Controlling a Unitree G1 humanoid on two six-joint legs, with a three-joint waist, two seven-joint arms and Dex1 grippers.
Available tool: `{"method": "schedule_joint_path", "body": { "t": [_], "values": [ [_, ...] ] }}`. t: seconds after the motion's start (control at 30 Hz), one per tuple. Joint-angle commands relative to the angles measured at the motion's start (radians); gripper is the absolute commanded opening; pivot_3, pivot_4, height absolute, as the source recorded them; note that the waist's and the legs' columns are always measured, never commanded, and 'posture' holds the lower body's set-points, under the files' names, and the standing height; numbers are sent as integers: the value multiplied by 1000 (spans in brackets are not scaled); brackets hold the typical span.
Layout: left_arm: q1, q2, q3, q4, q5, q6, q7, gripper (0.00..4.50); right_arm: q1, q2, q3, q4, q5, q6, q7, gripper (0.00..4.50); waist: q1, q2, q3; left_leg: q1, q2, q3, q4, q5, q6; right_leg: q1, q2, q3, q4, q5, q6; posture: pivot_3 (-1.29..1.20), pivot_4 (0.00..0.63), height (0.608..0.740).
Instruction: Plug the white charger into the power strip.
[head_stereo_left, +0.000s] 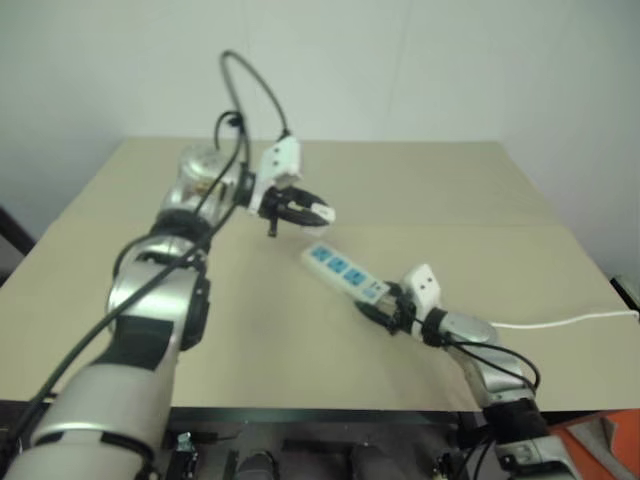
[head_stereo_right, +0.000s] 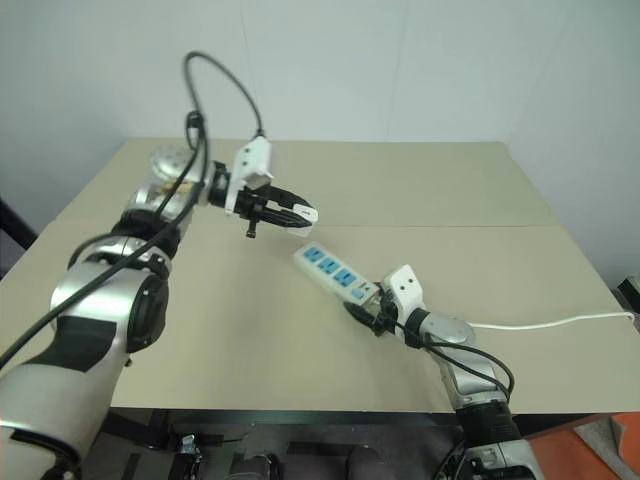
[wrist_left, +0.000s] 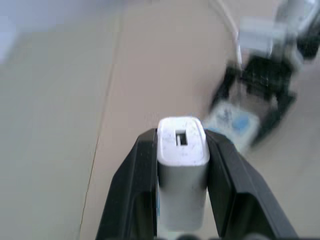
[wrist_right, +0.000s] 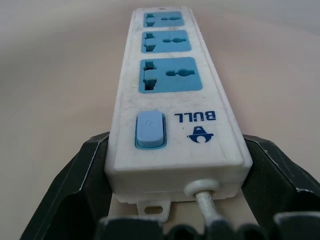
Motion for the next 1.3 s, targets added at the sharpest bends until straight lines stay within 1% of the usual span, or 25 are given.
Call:
{"method": "schedule_joint_path", "body": {
  "t": [0.03, 0.13, 0.2, 0.3, 0.37, 0.47, 0.53, 0.6, 0.77, 0.87, 1.03, 1.23, 1.3],
  "values": [
    [98, 1, 80, -81, -123, 34, -49, 1005, -67, -13, 74, 21, 14, -59, 171, 3419, -9, 0, 0, 0, 0, 0, 0, 0, 0, 0, 0, 0, 1, 0, 0, 0, 150, 740],
    [197, 3, 71, -180, -210, 129, -71, 1005, -126, -7, 128, 118, 3, -107, 299, 3419, -12, 0, 0, 0, 0, -1, 2, 0, 0, 0, 0, 0, 2, 0, 0, 0, 150, 740],
    [250, 33, -20, -263, -268, 230, -72, 1005, -164, 8, 144, 194, -2, -147, 355, 3419, -11, 0, 0, -1, 0, -1, 2, 0, 0, 0, 0, -1, 2, 1, -1, 0, 150, 740],
    [306, 69, -87, -346, -406, 374, -72, 1005, -214, 28, 168, 306, -35, -209, 400, 3419, -12, 0, 0, 0, 0, -1, 3, 0, 0, 0, 0, -1, 3, 1, -2, 0, 150, 740],
    [344, 94, -131, -396, -486, 402, -72, 1005, -241, 42, 178, 357, -54, -239, 417, 3419, -13, 0, 0, 1, 0, -1, 3, 0, 0, 0, 0, -1, 4, 1, -2, 0, 150, 740],
    [401, 121, -211, -449, -556, 350, -72, 1005, -265, 68, 178, 413, -71, -272, 418, 3419, -17, 0, 0, 3, 1, -1, 3, 0, 0, 1, 1, -1, 5, 1, -2, 0, 150, 740],
    [417, 141, -271, -470, -595, 357, -72, 1005, -270, 78, 173, 434, -80, -287, 411, 3419, -18, 0, 0, 4, 1, -1, 3, 0, 0, 1, 1, 0, 6, 1, -3, 0, 150, 740],
    [423, 143, -304, -465, -616, 345, -72, 1005, -272, 82, 169, 447, -88, -299, 406, 3419, -19, 0, 0, 4, 1, -1, 3, 0, 0, 1, 1, 0, 6, 1, -3, 0, 150, 740],
    [412, 130, -333, -430, -658, 353, -72, 1005, -270, 82, 163, 457, -100, -316, 398, 3419, -21, 0, 0, 4, 1, -1, 3, 0, 0, 2, 1, 0, 6, 1, -2, 0, 150, 740],
    [403, 125, -350, -405, -661, 337, -72, 1005, -267, 79, 160, 455, -106, -316, 397, 3419, -21, 0, 0, 4, 1, -1, 3, 0, 0, 2, 1, 0, 6, 0, -2, 0, 150, 740],
    [387, 143, -424, -367, -647, 294, -72, 1005, -263, 74, 160, 455, -114, -316, 388, 3419, -21, 0, 0, 4, 1, -1, 3, 0, 0, 2, 1, 0, 6, 0, -2, 0, 150, 740],
    [368, 149, -483, -321, -644, 257, -72, 1005, -256, 79, 162, 455, -123, -319, 378, 3419, -21, 0, 0, 4, 1, -1, 3, 0, 0, 2, 1, 0, 6, -1, 0, 0, 150, 740],
    [361, 144, -485, -301, -638, 253, -72, 1005, -256, 80, 163, 455, -125, -319, 375, 3419, -21, 0, 0, 5, 1, -1, 3, 0, 0, 2, 1, 0, 6, -1, 0, 0, 150, 740]
  ]
}}
